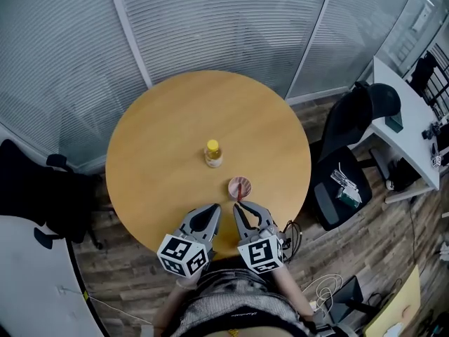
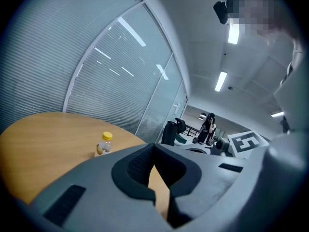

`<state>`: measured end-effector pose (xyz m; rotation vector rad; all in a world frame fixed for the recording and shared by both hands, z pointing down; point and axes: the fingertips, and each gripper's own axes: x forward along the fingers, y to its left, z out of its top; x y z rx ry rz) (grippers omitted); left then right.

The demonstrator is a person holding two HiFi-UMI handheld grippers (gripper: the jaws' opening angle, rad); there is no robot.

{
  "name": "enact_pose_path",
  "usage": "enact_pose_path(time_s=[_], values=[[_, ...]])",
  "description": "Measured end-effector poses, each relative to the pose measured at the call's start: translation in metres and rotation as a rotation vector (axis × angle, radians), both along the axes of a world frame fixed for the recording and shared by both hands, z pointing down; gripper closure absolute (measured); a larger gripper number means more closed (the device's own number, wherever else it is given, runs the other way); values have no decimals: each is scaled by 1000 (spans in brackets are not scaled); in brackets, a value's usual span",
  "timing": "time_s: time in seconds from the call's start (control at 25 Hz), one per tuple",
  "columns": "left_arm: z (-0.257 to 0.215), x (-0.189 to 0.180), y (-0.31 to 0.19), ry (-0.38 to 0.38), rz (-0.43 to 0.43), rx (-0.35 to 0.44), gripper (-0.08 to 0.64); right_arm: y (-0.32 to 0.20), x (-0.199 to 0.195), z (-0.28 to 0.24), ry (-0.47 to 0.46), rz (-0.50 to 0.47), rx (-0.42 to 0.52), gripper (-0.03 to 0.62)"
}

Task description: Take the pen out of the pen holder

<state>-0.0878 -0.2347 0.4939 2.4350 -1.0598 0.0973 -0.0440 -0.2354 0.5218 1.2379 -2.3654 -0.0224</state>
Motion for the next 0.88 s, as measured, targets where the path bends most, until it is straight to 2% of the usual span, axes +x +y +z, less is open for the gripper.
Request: enact_pose_path(time_s=[0.24,0.88], values=[[3,-2,-3,4,-7,-11,555,-6,4,21,43,3,-35,552],[10,-13,-10,-10,-39,-25,555,-18,10,92,258,-36,-175,552]])
